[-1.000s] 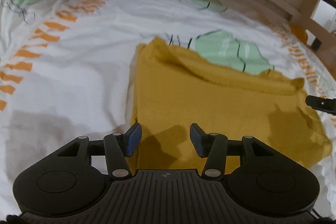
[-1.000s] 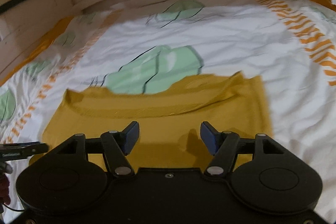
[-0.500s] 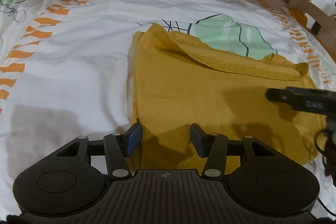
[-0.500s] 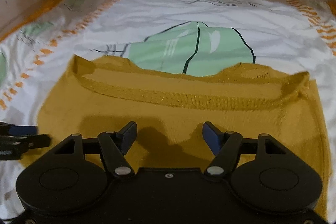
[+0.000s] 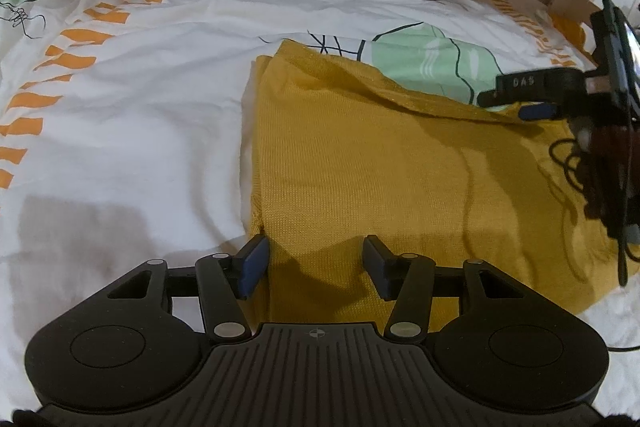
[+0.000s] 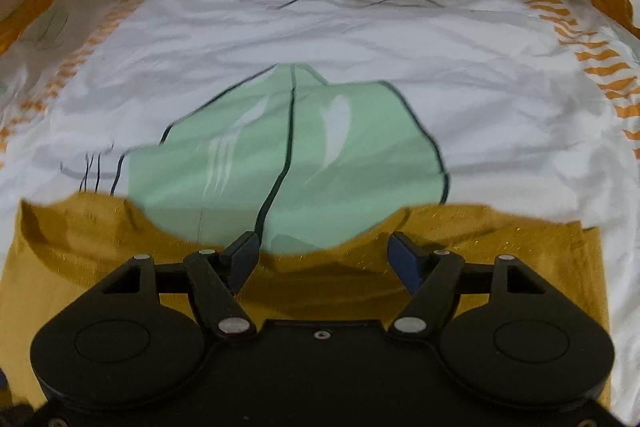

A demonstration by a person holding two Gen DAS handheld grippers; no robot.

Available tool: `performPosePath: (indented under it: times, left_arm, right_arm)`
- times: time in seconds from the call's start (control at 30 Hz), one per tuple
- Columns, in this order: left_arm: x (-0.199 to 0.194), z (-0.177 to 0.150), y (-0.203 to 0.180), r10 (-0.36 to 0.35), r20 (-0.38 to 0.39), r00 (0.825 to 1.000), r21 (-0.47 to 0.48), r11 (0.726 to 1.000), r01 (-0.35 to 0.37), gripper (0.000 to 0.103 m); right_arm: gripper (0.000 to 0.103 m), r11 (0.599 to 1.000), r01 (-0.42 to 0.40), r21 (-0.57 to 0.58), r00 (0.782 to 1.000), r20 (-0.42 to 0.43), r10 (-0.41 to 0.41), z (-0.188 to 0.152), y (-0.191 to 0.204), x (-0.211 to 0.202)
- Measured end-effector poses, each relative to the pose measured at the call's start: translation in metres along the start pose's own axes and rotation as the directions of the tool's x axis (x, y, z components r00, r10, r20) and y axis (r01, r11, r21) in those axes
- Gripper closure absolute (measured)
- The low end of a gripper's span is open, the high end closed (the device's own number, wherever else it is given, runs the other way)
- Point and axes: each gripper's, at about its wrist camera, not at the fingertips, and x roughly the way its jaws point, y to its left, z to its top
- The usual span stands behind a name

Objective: Fold small clothes

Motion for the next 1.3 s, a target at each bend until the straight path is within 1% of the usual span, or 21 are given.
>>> performPosePath:
  times: [0.1,0.2,0.3,0.37,0.47,0.5,0.57,0.7,0.77,0.87,0.93,1.0,1.03,1.1,1.2,1.3]
  left_arm:
    - [0.0,0.0,0.0,-0.002,-0.001,1.0,-0.001,1.0,0.002,0.052]
    - [0.0,0.001,0.001,-0.006,-0.002,1.0,-0.007,1.0,0.006,0.052]
    - [0.0,0.001,0.002,-0.009,-0.001,1.0,-0.015,1.0,0.009,0.051]
    - [0.0,0.001,0.002,-0.009,0.0,1.0,-0.016,1.0,0.009,0.052]
    - [0.0,0.001,0.002,-0.013,0.001,1.0,-0.023,1.0,0.013,0.052]
    - [0.0,0.001,0.003,-0.016,0.002,1.0,-0.025,1.0,0.016,0.052]
    - [0.0,0.001,0.005,-0.021,0.004,1.0,-0.033,0.999,0.021,0.052]
    - [0.0,0.002,0.007,-0.034,0.006,0.999,-0.054,0.998,0.034,0.052]
    - [0.0,0.002,0.009,-0.042,0.006,0.999,-0.068,0.997,0.042,0.052]
    - [-0.001,0.003,0.012,-0.052,0.009,0.999,-0.089,0.995,0.053,0.052]
    - [-0.003,0.004,0.014,-0.059,0.024,0.998,-0.111,0.992,0.061,0.052]
    - [-0.007,0.005,0.017,-0.06,0.053,0.997,-0.134,0.989,0.067,0.052]
    - [-0.009,0.006,0.017,-0.053,0.069,0.996,-0.138,0.989,0.062,0.051]
    - [-0.013,0.007,0.019,-0.021,0.108,0.994,-0.144,0.989,0.036,0.051]
    - [-0.015,0.009,0.023,0.014,0.125,0.992,-0.16,0.987,0.006,0.051]
    - [-0.01,0.01,0.026,0.033,0.104,0.994,-0.171,0.985,-0.015,0.051]
  right_arm:
    - [0.029,0.999,-0.034,0.01,0.999,0.031,0.034,-0.003,0.001,-0.02]
    - [0.027,0.995,-0.088,-0.047,0.994,0.056,0.091,-0.019,0.01,-0.043]
    - [0.027,0.986,-0.132,-0.107,0.99,0.03,0.135,-0.039,0.022,-0.052]
    - [0.027,0.98,-0.151,-0.127,0.988,-0.003,0.151,-0.047,0.029,-0.048]
    - [0.026,0.98,-0.136,-0.149,0.991,-0.028,0.133,-0.047,0.041,-0.03]
    - [0.025,0.981,-0.133,-0.144,0.991,-0.03,0.13,-0.043,0.042,-0.023]
    - [0.018,0.985,-0.126,-0.122,0.992,-0.027,0.124,-0.034,0.045,-0.011]
    - [0.015,0.992,-0.092,-0.091,0.995,-0.032,0.089,-0.02,0.049,0.012]
    - [0.01,0.993,-0.093,-0.068,0.995,-0.036,0.091,-0.016,0.047,0.019]
    - [0.009,0.993,-0.098,-0.06,0.995,-0.04,0.096,-0.012,0.044,0.023]
    - [0.011,0.993,-0.11,-0.046,0.994,-0.029,0.109,-0.007,0.04,0.019]
    - [0.011,0.992,-0.128,-0.004,0.992,0.012,0.128,-0.008,0.032,0.006]
    - [0.011,0.99,-0.143,0.014,0.989,0.04,0.142,-0.01,0.027,-0.005]
    - [0.011,0.989,-0.149,-0.001,0.986,0.073,0.149,-0.019,0.023,-0.023]
    - [0.011,0.993,-0.103,-0.063,0.99,0.094,0.109,-0.038,0.02,-0.045]
    - [0.011,0.994,-0.052,-0.097,0.996,0.069,0.059,-0.056,0.015,-0.049]
